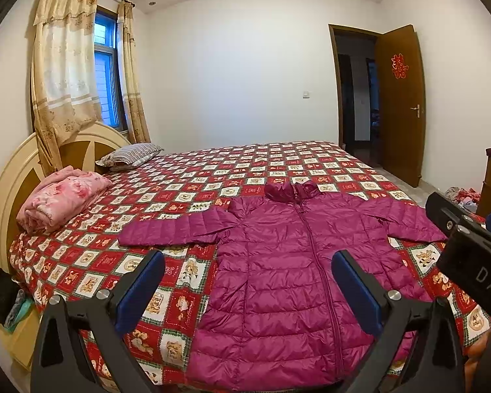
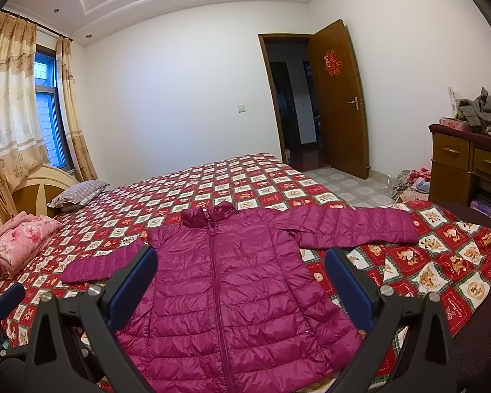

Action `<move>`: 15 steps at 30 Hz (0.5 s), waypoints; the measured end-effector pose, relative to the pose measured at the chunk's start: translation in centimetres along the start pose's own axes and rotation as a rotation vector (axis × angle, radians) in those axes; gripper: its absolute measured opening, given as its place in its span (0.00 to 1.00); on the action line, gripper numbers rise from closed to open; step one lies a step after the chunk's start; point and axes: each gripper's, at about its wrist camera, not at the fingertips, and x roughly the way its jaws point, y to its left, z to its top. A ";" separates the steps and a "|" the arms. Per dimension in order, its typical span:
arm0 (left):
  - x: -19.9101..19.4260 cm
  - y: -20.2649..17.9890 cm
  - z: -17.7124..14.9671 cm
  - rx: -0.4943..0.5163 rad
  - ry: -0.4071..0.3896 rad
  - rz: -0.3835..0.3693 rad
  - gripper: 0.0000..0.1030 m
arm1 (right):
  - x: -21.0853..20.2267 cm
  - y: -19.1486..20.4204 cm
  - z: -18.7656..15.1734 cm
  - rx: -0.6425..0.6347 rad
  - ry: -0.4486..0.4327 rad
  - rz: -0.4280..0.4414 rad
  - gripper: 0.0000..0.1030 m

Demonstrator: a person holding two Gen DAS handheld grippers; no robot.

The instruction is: Fold large clothes

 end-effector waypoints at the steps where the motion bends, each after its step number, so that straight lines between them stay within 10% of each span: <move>1: 0.0 0.0 0.0 0.000 0.000 0.000 0.99 | 0.0 0.0 0.1 -0.001 0.001 0.000 1.00; 15: -0.2 0.0 0.0 0.000 0.005 -0.007 0.99 | 0.0 -0.1 0.0 0.002 0.002 0.005 1.00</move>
